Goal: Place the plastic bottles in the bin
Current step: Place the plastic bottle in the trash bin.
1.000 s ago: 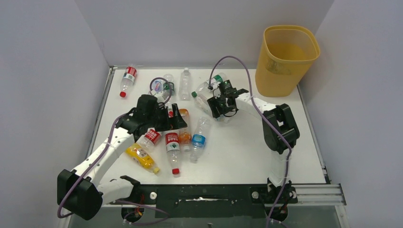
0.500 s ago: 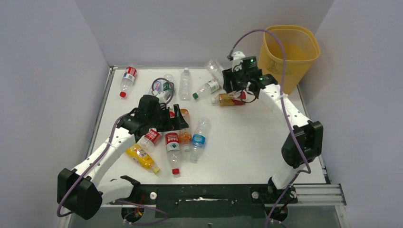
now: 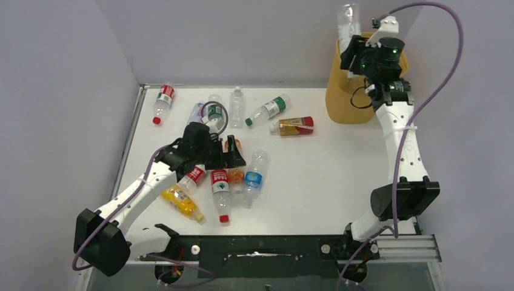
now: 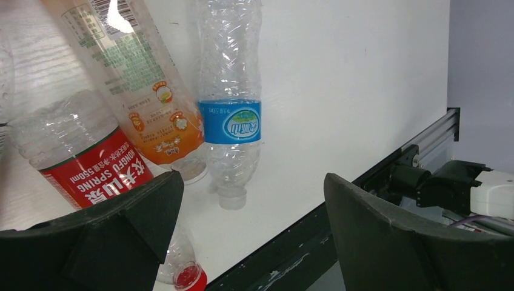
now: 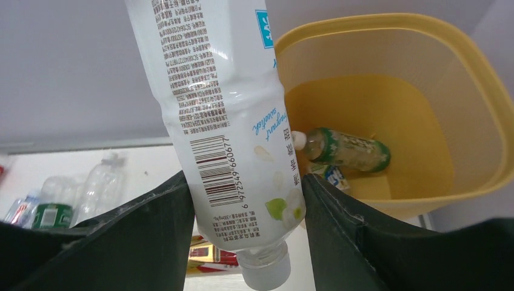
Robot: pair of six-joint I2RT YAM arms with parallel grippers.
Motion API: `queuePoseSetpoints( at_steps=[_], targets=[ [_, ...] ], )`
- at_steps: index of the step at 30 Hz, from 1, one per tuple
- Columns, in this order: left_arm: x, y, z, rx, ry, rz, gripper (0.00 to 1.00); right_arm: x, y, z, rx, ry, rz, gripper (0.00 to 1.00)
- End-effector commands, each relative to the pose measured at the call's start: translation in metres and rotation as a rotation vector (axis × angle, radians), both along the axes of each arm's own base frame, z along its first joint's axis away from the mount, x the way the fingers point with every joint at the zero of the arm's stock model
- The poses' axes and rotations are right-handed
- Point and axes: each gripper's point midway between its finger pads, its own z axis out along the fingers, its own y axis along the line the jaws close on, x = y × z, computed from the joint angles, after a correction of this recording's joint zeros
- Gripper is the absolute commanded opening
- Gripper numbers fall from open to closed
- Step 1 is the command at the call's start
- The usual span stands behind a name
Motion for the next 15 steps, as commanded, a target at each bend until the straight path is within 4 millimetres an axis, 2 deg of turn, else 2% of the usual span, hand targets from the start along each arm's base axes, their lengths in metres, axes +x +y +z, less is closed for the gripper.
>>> queuePoseSetpoints(
  at_steps=[1, 5, 11, 15],
  targets=[
    [0.004, -0.01, 0.008, -0.033, -0.04, -0.018, 0.88, 0.006, -0.049, 0.051, 0.118, -0.142, -0.106, 0.37],
    [0.002, -0.013, 0.008, -0.032, -0.039, -0.026, 0.88, 0.014, -0.076, 0.061, 0.144, -0.167, -0.145, 0.37],
    [0.003, -0.015, 0.01, -0.033, -0.042, -0.031, 0.88, 0.029, -0.104, 0.067, 0.16, -0.193, -0.166, 0.4],
    [0.002, -0.016, 0.01, -0.03, -0.04, -0.034, 0.88, 0.044, -0.12, 0.058, 0.172, -0.186, -0.174, 0.42]
  ],
)
